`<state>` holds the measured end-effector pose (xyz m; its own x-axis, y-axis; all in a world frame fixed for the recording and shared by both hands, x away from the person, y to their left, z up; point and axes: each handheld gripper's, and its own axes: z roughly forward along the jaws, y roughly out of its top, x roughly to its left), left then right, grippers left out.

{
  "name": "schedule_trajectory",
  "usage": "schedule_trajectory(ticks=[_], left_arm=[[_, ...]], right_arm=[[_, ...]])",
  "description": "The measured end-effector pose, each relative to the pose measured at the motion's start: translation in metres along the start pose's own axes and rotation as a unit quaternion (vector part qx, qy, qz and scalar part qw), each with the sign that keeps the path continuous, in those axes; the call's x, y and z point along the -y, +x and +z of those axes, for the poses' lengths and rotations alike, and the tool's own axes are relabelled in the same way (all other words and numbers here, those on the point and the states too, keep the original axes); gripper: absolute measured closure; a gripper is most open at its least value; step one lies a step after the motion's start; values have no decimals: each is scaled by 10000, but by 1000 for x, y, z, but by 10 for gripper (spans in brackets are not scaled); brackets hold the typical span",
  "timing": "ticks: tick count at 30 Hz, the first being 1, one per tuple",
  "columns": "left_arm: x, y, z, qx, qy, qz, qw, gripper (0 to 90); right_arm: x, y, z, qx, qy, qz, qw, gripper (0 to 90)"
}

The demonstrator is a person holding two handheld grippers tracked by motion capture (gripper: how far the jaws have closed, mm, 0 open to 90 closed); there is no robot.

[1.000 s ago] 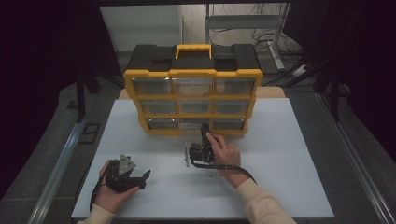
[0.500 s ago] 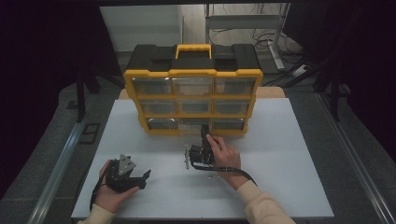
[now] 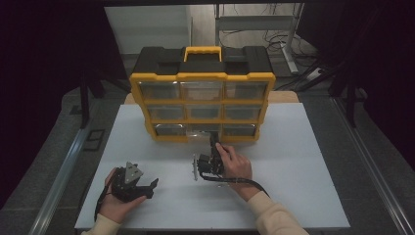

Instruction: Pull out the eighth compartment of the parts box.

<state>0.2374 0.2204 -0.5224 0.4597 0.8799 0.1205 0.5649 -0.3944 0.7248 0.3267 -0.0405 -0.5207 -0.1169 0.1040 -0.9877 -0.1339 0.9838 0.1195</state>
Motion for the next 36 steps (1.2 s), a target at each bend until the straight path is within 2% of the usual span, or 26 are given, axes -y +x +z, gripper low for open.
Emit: schedule_trajectory(ticks=[36], left_arm=[[0,0,0,-8,-24,5,10000,115]], right_arm=[[3,1,-14,-20,-67,-66,10000,764]])
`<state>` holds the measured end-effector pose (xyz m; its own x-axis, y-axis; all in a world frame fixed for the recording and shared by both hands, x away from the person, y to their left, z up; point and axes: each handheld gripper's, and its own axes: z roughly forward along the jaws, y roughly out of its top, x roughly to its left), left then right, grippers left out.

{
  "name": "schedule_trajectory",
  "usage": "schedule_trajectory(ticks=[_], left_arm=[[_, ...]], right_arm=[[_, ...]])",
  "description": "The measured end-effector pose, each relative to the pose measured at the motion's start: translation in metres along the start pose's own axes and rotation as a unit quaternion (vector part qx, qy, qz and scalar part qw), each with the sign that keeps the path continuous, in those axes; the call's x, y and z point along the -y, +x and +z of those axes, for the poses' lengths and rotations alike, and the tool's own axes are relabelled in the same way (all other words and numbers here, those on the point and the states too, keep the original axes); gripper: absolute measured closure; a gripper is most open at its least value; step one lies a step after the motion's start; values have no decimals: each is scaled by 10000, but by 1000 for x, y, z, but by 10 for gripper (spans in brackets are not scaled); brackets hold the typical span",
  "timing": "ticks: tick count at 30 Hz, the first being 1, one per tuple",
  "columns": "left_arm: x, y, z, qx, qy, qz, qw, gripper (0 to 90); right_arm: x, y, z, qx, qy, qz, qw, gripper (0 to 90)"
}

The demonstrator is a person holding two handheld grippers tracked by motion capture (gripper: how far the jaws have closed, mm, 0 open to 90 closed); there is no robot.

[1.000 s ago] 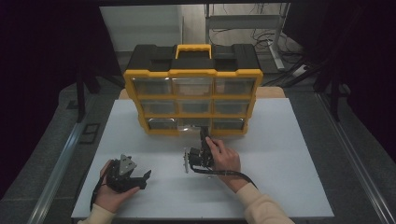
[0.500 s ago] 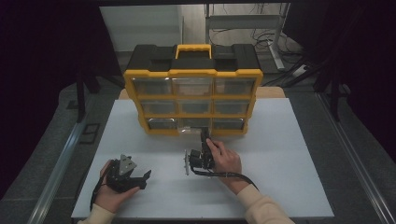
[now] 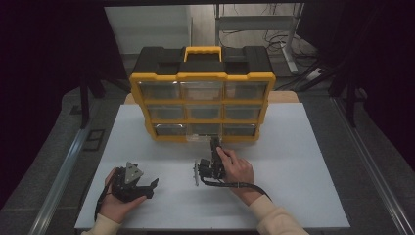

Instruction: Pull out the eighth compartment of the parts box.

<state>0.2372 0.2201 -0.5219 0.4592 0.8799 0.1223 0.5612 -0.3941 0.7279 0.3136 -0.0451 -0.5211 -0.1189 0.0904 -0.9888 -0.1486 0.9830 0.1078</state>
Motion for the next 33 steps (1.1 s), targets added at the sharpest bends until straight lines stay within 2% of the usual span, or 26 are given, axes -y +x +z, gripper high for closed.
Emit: schedule_trajectory(ticks=[33], left_arm=[[0,0,0,0,-2,4,10000,116]], right_arm=[[2,3,-11,15,-42,-24,10000,764]])
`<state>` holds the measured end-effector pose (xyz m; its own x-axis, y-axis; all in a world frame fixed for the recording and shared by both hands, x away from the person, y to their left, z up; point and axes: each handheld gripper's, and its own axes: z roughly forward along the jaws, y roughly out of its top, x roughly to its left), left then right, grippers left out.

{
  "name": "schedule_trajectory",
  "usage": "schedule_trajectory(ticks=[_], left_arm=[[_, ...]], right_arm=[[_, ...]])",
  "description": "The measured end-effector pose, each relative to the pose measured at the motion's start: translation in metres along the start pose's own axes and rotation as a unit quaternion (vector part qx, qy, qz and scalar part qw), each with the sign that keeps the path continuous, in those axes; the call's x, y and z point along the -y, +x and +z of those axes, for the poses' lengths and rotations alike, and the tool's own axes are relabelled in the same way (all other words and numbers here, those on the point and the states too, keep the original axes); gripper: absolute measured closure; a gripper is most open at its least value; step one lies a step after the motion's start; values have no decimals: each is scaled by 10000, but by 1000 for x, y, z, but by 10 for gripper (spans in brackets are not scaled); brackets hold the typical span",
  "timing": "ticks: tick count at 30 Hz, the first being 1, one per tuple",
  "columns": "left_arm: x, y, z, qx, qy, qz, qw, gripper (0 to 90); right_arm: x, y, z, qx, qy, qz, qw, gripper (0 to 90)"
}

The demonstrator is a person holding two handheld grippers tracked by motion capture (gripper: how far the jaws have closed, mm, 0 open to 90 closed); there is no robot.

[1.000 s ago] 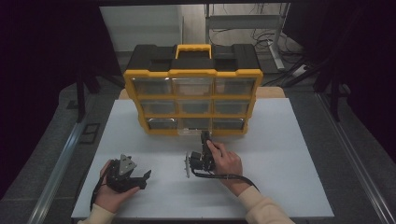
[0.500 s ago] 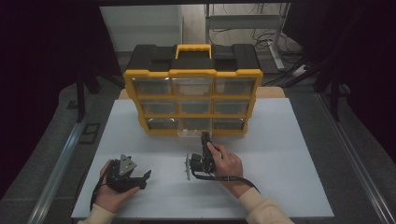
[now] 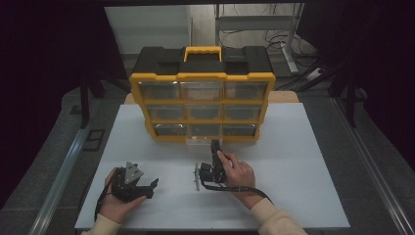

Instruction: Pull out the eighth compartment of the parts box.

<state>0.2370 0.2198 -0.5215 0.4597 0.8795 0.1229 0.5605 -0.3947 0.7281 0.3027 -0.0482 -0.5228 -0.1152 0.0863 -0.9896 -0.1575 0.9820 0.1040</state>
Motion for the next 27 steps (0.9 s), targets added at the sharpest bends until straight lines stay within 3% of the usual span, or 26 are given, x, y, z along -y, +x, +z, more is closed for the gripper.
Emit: schedule_trajectory(ticks=[27], left_arm=[[0,0,0,2,10,15,10000,116]], right_arm=[[0,1,-7,-25,-51,-23,10000,763]])
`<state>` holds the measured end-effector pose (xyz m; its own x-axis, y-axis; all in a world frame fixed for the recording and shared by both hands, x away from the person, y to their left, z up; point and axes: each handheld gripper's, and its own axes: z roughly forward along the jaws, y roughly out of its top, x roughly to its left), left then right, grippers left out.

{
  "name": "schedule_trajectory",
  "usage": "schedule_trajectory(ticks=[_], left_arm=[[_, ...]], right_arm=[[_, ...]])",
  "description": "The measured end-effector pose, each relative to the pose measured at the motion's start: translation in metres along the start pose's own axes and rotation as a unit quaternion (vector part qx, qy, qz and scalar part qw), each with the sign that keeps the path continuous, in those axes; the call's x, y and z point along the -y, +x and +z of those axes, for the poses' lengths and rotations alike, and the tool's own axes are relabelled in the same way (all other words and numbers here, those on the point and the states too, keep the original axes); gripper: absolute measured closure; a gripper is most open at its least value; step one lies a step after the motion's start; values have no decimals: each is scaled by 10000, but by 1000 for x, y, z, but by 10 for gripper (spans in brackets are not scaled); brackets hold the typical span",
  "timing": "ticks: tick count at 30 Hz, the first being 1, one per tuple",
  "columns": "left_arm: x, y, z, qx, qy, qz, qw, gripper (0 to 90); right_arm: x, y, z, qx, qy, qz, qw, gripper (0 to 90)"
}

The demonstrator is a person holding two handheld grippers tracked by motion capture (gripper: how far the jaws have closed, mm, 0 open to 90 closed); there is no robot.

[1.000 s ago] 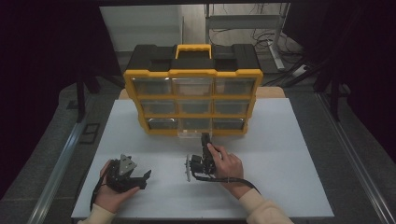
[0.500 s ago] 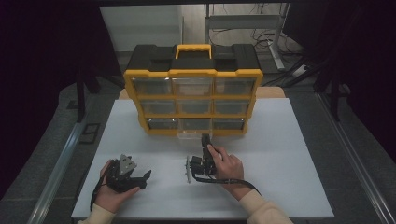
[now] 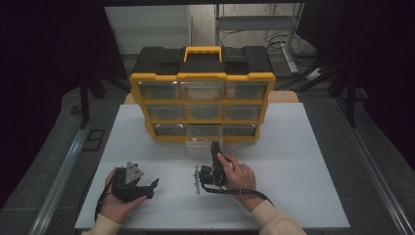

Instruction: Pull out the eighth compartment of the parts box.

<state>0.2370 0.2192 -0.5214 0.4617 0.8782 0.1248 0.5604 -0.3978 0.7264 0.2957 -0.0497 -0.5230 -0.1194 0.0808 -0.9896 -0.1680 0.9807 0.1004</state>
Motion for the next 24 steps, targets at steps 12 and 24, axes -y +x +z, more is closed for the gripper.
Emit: schedule_trajectory(ticks=[12,24], left_arm=[[0,0,1,8,10,-2,10000,116],[0,0,1,6,12,5,10000,116]], right_arm=[[1,0,-3,-22,5,9,10000,762],[0,-1,-8,-39,-2,-3,10000,763]])
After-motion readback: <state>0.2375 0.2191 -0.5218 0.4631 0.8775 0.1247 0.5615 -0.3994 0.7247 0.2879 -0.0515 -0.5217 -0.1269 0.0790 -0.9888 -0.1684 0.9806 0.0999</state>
